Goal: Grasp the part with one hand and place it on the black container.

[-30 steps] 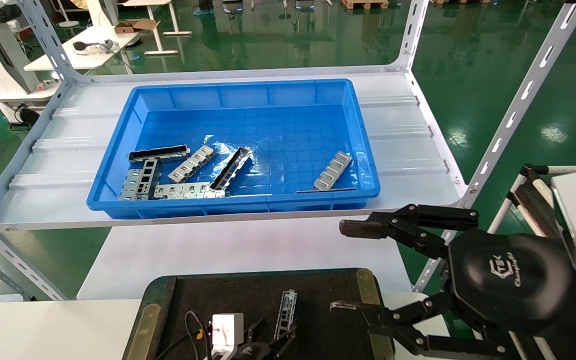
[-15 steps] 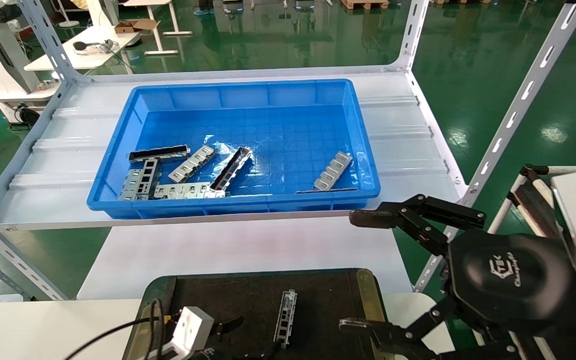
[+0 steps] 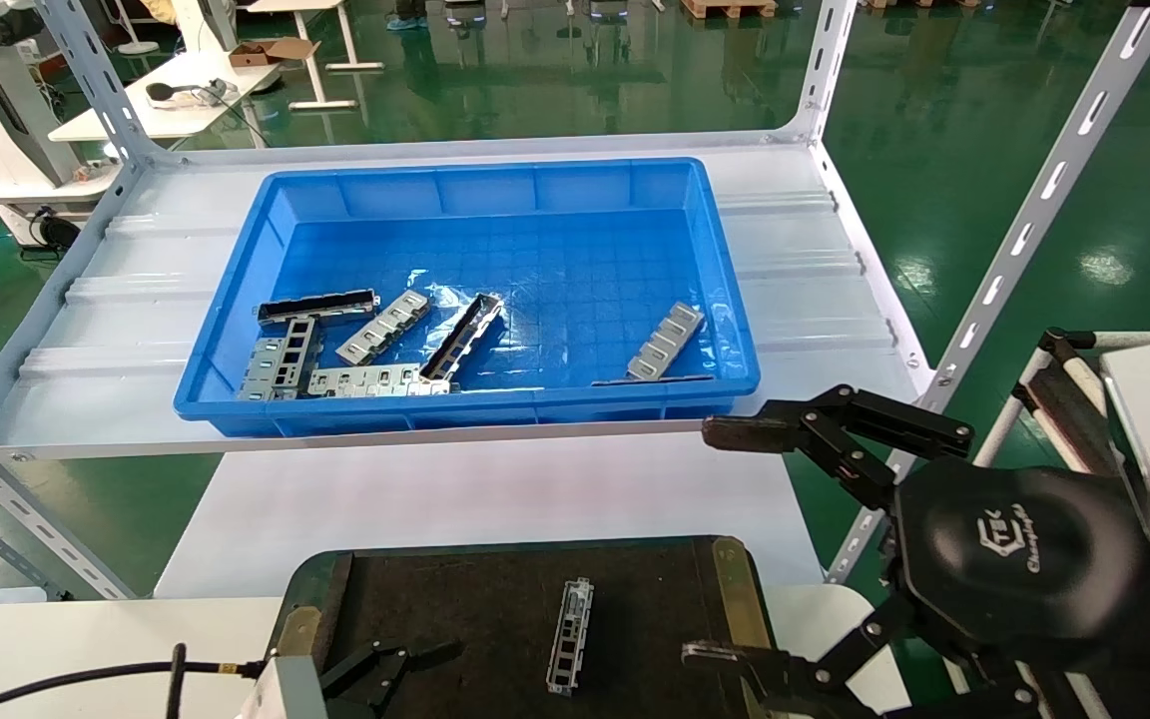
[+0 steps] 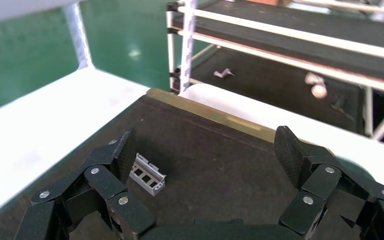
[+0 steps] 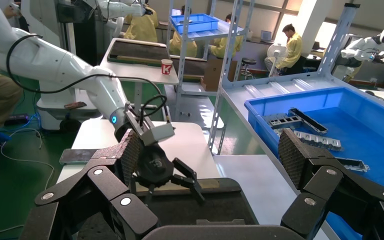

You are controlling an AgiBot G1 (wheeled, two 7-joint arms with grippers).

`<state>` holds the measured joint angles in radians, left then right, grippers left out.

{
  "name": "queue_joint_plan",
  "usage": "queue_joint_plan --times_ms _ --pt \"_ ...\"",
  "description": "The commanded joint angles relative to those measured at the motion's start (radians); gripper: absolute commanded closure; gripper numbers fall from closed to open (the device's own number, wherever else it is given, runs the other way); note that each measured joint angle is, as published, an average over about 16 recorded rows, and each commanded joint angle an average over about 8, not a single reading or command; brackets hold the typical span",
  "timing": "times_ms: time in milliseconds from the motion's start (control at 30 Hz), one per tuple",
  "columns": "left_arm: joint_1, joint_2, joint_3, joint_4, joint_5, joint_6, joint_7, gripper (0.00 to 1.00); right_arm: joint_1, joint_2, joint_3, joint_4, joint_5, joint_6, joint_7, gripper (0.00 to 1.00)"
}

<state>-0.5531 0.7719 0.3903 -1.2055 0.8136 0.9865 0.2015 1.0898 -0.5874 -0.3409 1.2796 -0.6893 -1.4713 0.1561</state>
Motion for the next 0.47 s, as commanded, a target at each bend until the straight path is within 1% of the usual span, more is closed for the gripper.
queue_joint_plan --times_ms 33,233,367,467 --pt "-0.020 -0.012 -0.007 0.034 -0.001 0.064 0.045 0.00 0.000 0.000 0.000 0.000 0.000 0.000 0.000 0.00" --pt "-0.111 -0.021 0.000 0.128 0.018 0.209 0.128 0.00 0.000 0.000 0.000 0.000 0.000 0.000 0.000 0.00" --pt "-0.167 -0.022 0.007 0.173 0.027 0.276 0.146 0.00 0.000 0.000 0.000 0.000 0.000 0.000 0.000 0.00" --pt "-0.186 -0.021 0.010 0.188 0.030 0.296 0.149 0.00 0.000 0.000 0.000 0.000 0.000 0.000 0.000 0.00"
